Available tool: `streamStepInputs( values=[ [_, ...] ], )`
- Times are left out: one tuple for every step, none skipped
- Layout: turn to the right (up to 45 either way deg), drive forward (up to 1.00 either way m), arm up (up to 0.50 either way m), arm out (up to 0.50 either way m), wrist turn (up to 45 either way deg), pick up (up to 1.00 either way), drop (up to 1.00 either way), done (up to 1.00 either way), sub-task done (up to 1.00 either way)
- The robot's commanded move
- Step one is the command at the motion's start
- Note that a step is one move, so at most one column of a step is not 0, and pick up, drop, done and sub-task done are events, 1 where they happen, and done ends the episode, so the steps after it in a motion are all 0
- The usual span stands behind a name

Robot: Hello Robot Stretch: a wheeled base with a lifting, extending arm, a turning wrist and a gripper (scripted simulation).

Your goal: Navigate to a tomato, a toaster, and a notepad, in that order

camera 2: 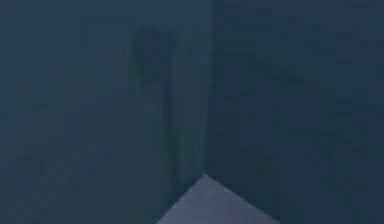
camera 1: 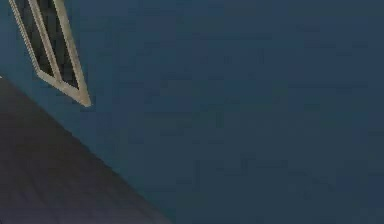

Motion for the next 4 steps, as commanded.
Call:
streamStepInputs(
  values=[
    [-45.0,0.00,0.00,0.00,0.0,0.00,0.00,0.00,0.00],
    [-15.0,0.00,0.00,0.00,0.0,0.00,0.00,0.00,0.00],
    [0.0,0.40,0.00,0.00,0.0,0.00,0.00,0.00,0.00],
    [-9.0,0.00,0.00,0.00,0.0,0.00,0.00,0.00,0.00]
  ],
)
